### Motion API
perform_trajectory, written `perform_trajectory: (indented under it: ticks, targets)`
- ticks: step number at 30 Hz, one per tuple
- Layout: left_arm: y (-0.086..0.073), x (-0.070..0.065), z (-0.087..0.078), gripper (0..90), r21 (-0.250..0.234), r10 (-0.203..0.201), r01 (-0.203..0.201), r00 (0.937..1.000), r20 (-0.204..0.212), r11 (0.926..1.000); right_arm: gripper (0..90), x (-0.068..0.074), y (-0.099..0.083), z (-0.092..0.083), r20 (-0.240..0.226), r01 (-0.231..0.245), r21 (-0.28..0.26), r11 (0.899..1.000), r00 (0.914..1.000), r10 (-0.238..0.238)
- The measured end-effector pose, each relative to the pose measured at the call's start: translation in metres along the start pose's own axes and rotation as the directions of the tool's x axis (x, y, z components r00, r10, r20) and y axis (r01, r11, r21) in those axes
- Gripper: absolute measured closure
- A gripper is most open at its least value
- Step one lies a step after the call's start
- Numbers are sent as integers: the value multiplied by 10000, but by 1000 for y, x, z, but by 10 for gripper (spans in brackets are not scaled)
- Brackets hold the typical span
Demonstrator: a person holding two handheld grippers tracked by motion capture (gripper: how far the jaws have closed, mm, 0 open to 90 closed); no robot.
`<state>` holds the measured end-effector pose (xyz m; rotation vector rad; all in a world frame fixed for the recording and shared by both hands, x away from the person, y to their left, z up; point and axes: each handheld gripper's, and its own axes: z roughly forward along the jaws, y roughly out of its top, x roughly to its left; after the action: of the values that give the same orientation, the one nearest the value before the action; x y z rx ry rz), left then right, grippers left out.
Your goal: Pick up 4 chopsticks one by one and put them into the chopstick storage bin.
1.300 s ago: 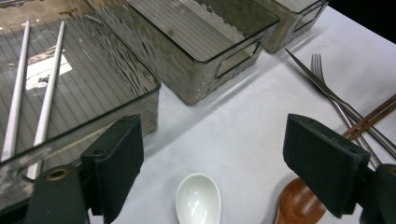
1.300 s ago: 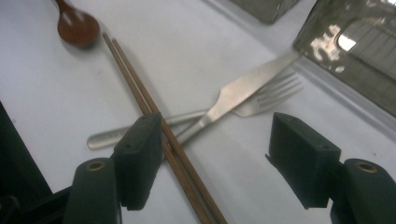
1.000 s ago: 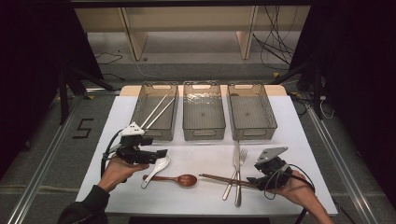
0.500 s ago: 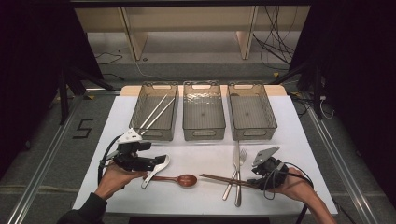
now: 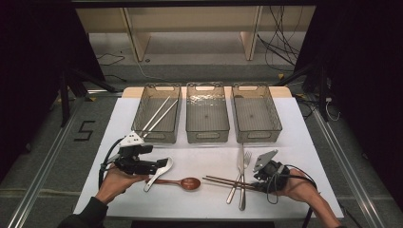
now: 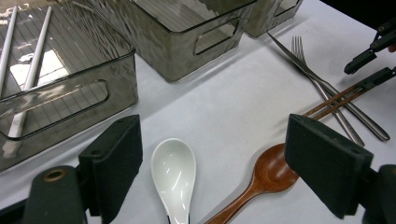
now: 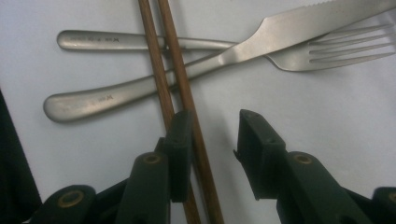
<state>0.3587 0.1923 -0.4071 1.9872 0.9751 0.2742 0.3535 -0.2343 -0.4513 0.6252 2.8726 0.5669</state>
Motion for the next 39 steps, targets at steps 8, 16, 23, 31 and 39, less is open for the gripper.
perform_trajectory:
  ticks: [8, 16, 23, 31, 39]
  targets:
    - [0, 0, 1, 194, 42, -19, 19, 10000, -25, 10000, 715, -2, 2, 4, -147, 147, 291, 9995, 9998, -143]
    - [-1, 1, 2, 196, 151, 10, -9, 10000, -73, 9999, 818, -3, 3, 8, -251, 284, 691, 9972, 9993, -267]
    - [-1, 1, 3, 196, 166, 77, -76, 10000, -34, 9998, 847, -1, 6, 4, 129, 862, 473, 9952, 9961, -869]
    - [2, -6, 7, 196, 349, 452, -459, 9988, 211, 9983, 848, 10, 20, -6, 487, 1459, 150, 9892, 9880, -1464]
    - [7, -27, 18, 196, 1020, 1442, -1522, 9862, 818, 9831, 849, 30, 39, -11, 265, 2198, -334, 9750, 9754, -2190]
